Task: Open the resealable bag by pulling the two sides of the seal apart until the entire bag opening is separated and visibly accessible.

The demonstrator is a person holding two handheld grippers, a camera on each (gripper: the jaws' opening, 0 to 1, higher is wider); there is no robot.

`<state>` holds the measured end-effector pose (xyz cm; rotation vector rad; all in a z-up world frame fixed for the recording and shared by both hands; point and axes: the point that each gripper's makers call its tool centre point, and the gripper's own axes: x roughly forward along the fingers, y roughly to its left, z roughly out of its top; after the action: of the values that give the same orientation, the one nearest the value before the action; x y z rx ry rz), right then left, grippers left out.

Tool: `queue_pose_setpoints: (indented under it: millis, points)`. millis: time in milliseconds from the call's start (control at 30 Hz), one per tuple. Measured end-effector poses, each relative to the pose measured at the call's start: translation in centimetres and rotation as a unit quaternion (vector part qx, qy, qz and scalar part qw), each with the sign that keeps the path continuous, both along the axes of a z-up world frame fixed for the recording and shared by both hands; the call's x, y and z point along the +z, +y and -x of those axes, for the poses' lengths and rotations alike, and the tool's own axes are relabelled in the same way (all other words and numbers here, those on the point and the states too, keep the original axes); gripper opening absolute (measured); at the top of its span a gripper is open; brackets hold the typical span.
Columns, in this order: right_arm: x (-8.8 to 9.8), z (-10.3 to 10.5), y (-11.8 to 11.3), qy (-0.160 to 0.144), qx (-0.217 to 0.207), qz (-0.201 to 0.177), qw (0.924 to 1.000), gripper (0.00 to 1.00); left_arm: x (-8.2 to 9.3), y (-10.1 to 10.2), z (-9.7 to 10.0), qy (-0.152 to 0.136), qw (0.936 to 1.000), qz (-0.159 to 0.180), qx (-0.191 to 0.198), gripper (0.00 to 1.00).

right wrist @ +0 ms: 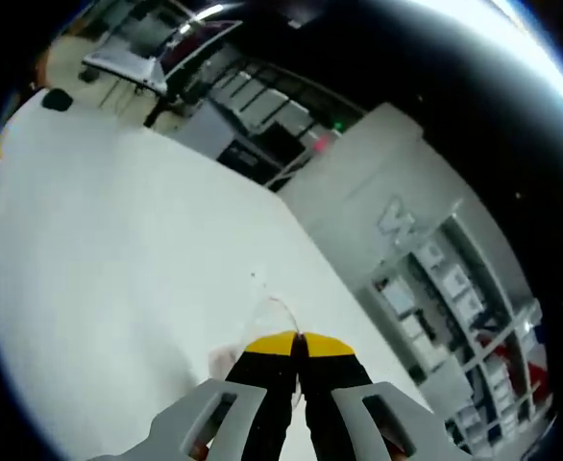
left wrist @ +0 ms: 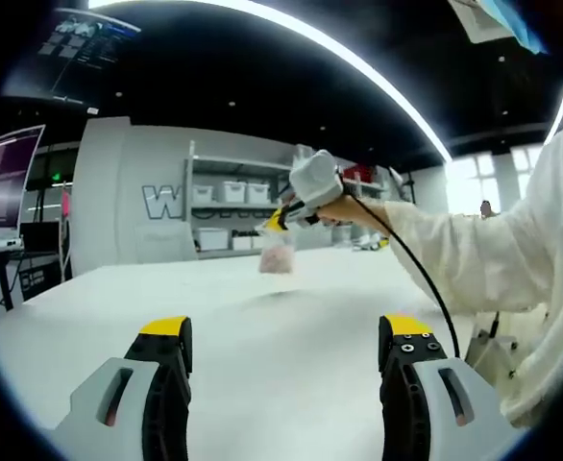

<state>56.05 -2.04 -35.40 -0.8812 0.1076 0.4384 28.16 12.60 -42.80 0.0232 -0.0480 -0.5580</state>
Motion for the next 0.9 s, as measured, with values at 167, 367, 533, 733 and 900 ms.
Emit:
queue_pose_setpoints:
  millis: [167,367,533,733,900]
  points:
    - [-0.2,-0.8,0.2,0.010,-0.002,-0.008,0.9999,0.00,0.0,0.1,-0.2,0.000,1.0000,0.001,0.001,0.79]
    - [-0.5,-1.9,0.2,0.021,-0.008,-0.024,0.9994,0.00,-0.1,0.0,-0.1,0.001,1.0000,-0.003,0.000,0.78]
    - [-0.7,-2.0,0.6,0.024,-0.007,-0.025,0.9994,0.00,-0.2,0.2,-0.1,0.001,1.0000,-0.002,0.004,0.78]
    - [-0.8,-2.1,1.0,0.023,-0.006,-0.019,0.9995,0.00,-0.4,0.1,0.1,0.003,1.0000,-0.002,0.003,0.78]
    - [-1.2,-2.4,1.3,0.029,-0.008,-0.019,0.9994,0.00,-0.6,0.3,0.2,0.006,1.0000,-0.003,0.003,0.78]
